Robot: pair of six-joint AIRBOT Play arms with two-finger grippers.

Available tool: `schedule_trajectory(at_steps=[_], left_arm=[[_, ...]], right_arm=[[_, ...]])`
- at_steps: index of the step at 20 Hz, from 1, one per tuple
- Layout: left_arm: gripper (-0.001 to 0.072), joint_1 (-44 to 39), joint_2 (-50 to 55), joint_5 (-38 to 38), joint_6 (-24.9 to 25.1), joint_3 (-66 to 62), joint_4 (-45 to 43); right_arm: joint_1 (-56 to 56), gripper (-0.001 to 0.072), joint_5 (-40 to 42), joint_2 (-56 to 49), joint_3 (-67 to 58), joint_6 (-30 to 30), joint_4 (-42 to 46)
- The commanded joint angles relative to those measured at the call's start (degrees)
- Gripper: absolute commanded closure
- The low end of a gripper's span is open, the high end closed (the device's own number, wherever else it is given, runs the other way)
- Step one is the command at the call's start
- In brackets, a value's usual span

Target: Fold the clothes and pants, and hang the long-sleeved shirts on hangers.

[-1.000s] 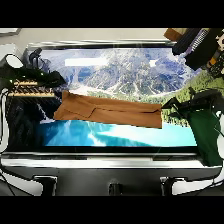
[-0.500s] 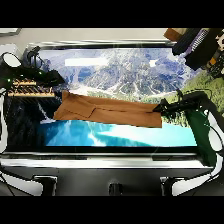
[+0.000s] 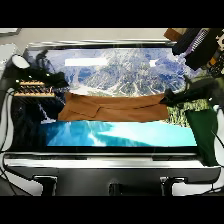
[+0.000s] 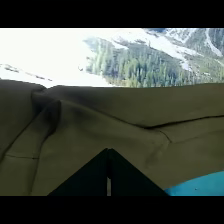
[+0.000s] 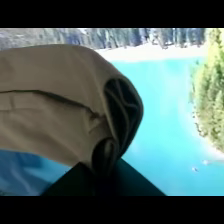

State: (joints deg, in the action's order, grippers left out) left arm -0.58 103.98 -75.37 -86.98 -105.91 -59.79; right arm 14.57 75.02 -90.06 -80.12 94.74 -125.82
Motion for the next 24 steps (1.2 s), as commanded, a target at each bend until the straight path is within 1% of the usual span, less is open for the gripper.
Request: schedule_trajectory(at_steps=[1,4,6,8,11,15,17,19,21,24], left_arm=[[0.0692,-6.4,5.4,2.1,-4.0,0.2,7.0],[0.0693,-16.2,11.1,10.8,-4.0,0.2,16.9],[0.0694,-22.3,13.8,16.8,-5.0,0.1,20.9],[0.0693,-27.5,15.9,21.0,-7.8,0.1,23.5],[0.0694,-33.2,18.1,23.6,-10.9,0.0,24.9],[0.0694,-37.2,19.0,27.9,-13.2,0.0,24.9],[0.0694,-38.3,19.6,30.3,-15.4,-0.2,25.0],[0.0694,-39.7,21.0,32.2,-16.2,-1.6,27.3],[0.0694,-41.2,23.3,32.4,-16.1,-4.4,30.9],[0.0694,-41.1,23.8,31.3,-15.2,-6.4,31.3]], right_arm=[[0.3,0.0679,7.7,5.3,-6.5,-5.4,5.4],[0.3,0.0679,10.7,8.1,-8.7,-7.8,5.8],[0.3,0.0679,12.3,9.7,-8.9,-9.1,6.3],[0.3,0.0679,14.1,10.7,-9.2,-9.9,6.9],[0.3,0.0679,14.3,11.1,-11.2,-11.2,8.1],[0.3,0.0679,12.3,11.1,-14.0,-12.1,8.6],[0.3,0.0679,11.9,11.1,-14.8,-12.3,7.6],[0.2,0.0679,11.0,11.1,-14.9,-12.3,5.7],[0.2,0.0679,9.3,11.1,-14.9,-12.3,4.7],[0.2,0.0679,7.8,11.0,-14.9,-12.5,4.5]])
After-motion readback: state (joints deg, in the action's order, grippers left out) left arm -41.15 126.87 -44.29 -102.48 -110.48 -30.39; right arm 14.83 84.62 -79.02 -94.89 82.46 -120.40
